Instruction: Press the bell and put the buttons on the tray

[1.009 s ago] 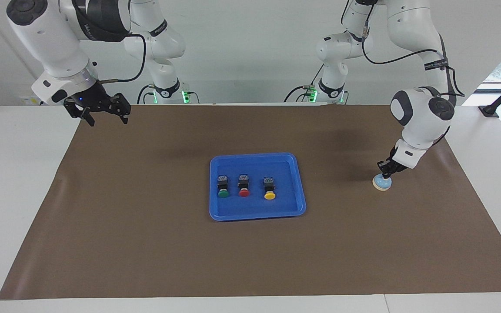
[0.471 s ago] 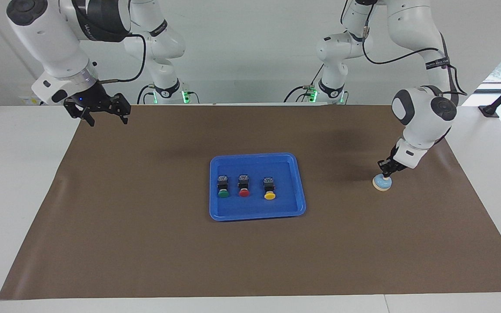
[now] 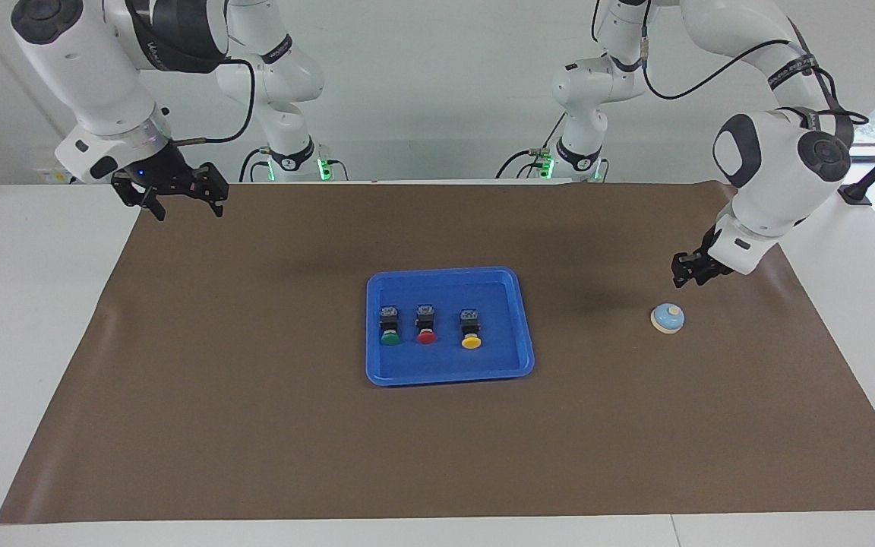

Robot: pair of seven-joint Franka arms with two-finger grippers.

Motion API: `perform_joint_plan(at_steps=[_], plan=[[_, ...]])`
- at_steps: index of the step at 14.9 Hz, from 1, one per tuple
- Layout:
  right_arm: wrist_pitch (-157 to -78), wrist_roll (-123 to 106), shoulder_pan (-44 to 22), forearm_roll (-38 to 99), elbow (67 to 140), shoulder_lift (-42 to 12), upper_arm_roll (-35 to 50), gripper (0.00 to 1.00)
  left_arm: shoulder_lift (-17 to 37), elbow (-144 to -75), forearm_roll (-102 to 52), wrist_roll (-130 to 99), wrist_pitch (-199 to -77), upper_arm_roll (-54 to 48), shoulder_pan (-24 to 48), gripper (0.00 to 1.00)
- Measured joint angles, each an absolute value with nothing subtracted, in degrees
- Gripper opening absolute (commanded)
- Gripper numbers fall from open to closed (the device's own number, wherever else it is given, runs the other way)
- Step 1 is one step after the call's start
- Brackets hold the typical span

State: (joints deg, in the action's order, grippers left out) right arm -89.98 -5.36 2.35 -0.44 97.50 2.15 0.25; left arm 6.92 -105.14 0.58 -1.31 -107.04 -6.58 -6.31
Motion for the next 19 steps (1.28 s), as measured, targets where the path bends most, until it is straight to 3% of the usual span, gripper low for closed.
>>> perform_joint_plan(at_steps=[7,19], plan=[[-90.0,-5.4,2.3,-0.4,97.5,2.1,0.3,1.00,-1.6,-104.7,0.6,-1.4,-100.6,-6.5,-6.2,1.00],[-90.0,-5.4,2.3,-0.4,97.5,2.1,0.3,1.00,-2.7,-104.9,0.6,-1.4,-94.2,-6.8,-4.0,1.00]])
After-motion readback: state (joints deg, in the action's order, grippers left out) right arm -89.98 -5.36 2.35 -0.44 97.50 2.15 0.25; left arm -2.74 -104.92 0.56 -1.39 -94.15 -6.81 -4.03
